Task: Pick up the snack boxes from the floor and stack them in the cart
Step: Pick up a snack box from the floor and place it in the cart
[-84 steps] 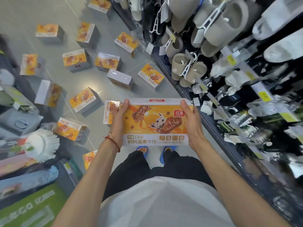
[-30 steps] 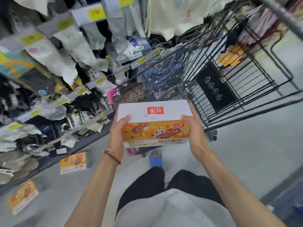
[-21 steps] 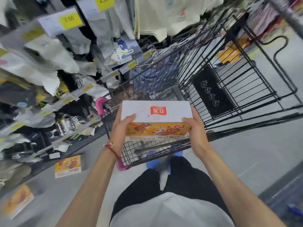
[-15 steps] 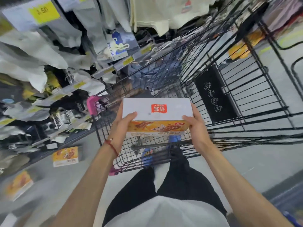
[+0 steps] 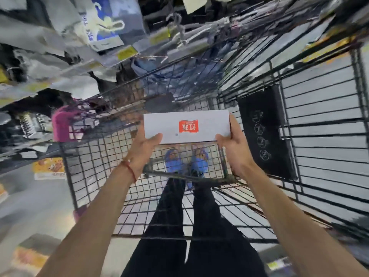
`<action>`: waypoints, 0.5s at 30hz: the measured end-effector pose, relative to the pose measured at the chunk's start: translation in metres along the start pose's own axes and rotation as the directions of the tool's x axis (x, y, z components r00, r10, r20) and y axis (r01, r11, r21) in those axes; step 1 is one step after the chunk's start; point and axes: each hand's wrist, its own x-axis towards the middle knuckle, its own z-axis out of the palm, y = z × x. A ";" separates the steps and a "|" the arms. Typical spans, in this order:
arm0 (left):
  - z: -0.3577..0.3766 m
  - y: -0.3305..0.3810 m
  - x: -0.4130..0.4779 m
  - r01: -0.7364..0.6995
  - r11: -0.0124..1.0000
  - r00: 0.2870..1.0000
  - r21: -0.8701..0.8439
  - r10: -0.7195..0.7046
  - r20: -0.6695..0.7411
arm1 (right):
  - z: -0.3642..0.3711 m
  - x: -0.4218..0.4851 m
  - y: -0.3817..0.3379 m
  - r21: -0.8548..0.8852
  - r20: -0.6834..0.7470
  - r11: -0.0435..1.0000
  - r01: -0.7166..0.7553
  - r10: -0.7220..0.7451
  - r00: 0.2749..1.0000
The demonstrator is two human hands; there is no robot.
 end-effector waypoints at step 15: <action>0.039 -0.028 0.116 -0.033 0.982 0.993 0.186 0.053 -0.104 | 0.002 0.145 0.012 -0.167 -0.063 0.982 0.083 -0.095 0.993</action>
